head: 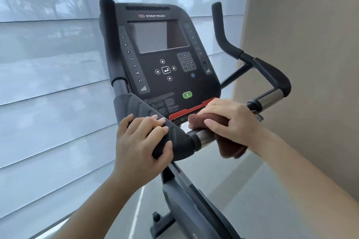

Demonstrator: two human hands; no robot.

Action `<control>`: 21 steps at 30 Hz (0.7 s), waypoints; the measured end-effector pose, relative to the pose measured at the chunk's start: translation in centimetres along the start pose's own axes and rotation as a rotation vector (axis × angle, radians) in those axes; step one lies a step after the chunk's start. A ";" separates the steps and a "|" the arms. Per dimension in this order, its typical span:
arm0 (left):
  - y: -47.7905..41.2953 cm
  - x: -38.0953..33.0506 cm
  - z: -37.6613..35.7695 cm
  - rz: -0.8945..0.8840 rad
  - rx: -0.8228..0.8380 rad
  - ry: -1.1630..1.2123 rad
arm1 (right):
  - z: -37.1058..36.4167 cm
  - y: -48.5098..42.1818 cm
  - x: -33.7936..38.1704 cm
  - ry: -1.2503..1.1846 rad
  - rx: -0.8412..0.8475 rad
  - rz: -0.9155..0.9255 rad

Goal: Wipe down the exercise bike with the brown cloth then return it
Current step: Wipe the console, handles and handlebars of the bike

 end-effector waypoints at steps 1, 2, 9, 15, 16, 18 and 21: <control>0.1 0.0 0.0 0.004 -0.001 0.005 | 0.4 -0.4 -0.4 0.024 0.047 -0.054; 0.1 0.1 0.0 0.008 -0.007 0.009 | 0.5 -0.8 -0.5 0.047 0.086 -0.088; 0.5 0.6 -0.8 -0.011 -0.104 0.032 | -1.5 -3.5 1.9 0.035 0.450 -0.101; 0.6 0.8 -1.2 -0.010 -0.197 0.067 | -1.7 -4.5 1.9 0.135 0.594 -0.151; 0.6 0.7 -1.2 -0.010 -0.205 0.069 | -2.3 -4.6 2.3 0.106 0.626 -0.136; 0.6 0.8 -1.1 -0.006 -0.196 0.071 | -2.6 -4.8 2.6 0.035 0.685 -0.172; 0.7 0.8 -0.8 -0.012 -0.132 0.072 | -1.0 -4.6 1.0 0.066 0.625 -0.238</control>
Point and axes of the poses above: each hand's wrist, its own y-axis away from the middle knuckle, its own z-axis out of the back of the hand, x = y × z, the point moved 2 cm from there along -y, towards the middle knuckle, and after that the axes turned 7 degrees about -x, right-handed, at the moved point
